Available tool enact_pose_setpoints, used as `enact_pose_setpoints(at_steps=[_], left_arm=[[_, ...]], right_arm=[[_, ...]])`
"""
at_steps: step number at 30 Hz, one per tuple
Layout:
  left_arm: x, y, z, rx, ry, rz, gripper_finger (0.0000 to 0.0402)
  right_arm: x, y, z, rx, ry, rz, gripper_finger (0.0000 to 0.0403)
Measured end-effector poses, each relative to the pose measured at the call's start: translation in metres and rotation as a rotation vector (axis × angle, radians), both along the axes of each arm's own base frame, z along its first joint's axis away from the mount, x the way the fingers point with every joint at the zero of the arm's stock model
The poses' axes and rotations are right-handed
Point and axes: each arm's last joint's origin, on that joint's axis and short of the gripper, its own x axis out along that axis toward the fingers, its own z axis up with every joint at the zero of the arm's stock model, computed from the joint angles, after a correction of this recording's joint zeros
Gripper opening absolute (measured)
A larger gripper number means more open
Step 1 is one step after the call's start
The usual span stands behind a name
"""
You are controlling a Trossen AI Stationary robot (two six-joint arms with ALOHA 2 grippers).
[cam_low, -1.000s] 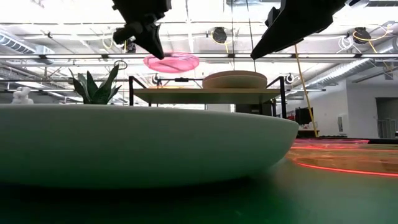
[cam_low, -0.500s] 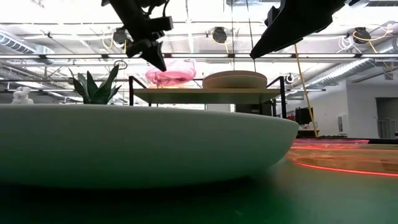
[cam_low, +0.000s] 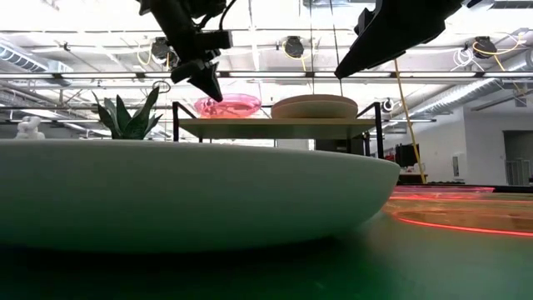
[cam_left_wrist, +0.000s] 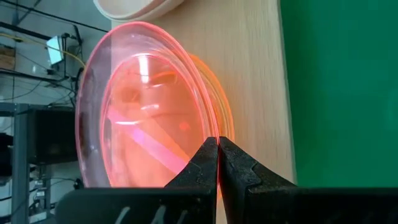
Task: Place and stack plates onto a shelf
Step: Stack the left transparent pink plate on top of the transparent orange plate on the shelf, then stack the right gray plate on top of the pink plate on the shelf
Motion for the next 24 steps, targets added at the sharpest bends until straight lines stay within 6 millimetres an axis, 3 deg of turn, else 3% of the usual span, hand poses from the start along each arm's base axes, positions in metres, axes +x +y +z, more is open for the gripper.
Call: enact_pose_setpoints(at_steps=[12,24], left_arm=[[-0.0022,0.0062,0.0003,-0.027,-0.034,0.066,0.0074],[-0.0011,0.0041,0.0002,-0.081,-0.071,0.082,0.0083]], right_arm=[[0.0000,0.0000,0.0000,0.000,0.000,0.000,0.0089],[0.0000,0.0000,0.0000,0.002,0.000,-0.001,0.0089]])
